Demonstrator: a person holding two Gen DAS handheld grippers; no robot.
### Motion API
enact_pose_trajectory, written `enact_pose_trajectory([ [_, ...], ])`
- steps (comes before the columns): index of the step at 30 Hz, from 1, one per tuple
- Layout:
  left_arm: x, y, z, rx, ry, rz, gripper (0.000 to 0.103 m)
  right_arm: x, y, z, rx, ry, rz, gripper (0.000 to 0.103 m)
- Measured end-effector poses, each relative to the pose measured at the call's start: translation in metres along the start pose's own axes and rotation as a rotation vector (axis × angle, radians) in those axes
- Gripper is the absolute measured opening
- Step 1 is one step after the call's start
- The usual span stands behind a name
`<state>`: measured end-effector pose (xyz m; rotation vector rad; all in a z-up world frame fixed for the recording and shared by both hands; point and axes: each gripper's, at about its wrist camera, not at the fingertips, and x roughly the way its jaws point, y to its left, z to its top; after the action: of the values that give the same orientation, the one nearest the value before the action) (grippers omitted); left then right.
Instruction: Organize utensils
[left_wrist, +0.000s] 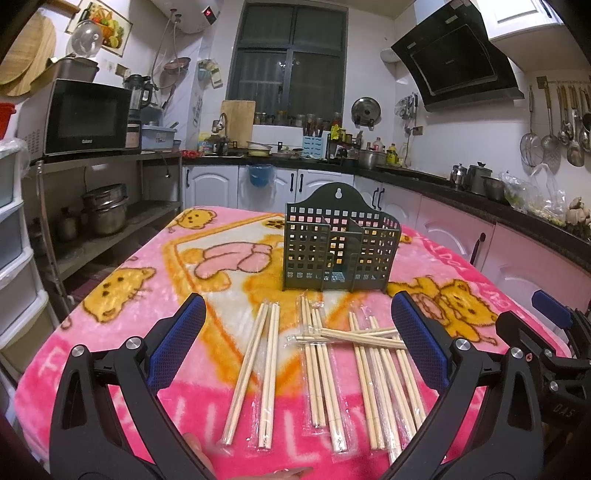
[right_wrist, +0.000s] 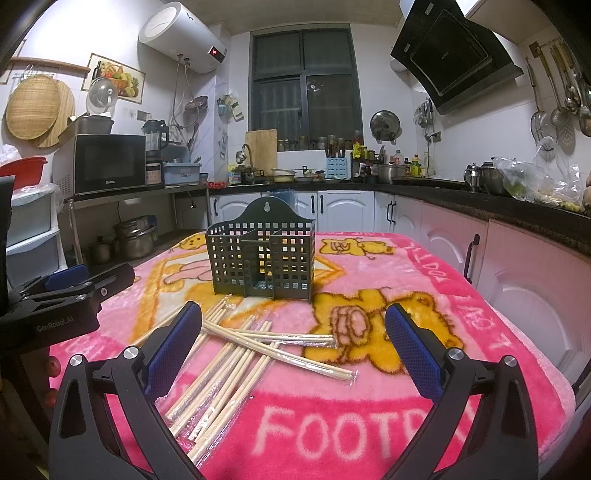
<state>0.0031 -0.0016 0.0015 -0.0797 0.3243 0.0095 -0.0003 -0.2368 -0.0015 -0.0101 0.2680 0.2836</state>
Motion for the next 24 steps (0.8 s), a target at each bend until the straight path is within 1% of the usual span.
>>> enact_pose_trajectory([
  [14,-0.002,-0.001,0.0,-0.002,0.001,0.001,0.093,-0.001,-0.002,0.003,-0.005,0.003,0.004,0.097],
  [18,-0.001,0.003,0.001,-0.011,0.009,0.007,0.093,0.007,0.002,0.001,-0.018,0.019,0.013,0.097],
  [24,0.005,0.01,0.0,-0.022,0.031,0.037,0.093,0.015,0.01,0.0,-0.052,0.051,0.041,0.097],
])
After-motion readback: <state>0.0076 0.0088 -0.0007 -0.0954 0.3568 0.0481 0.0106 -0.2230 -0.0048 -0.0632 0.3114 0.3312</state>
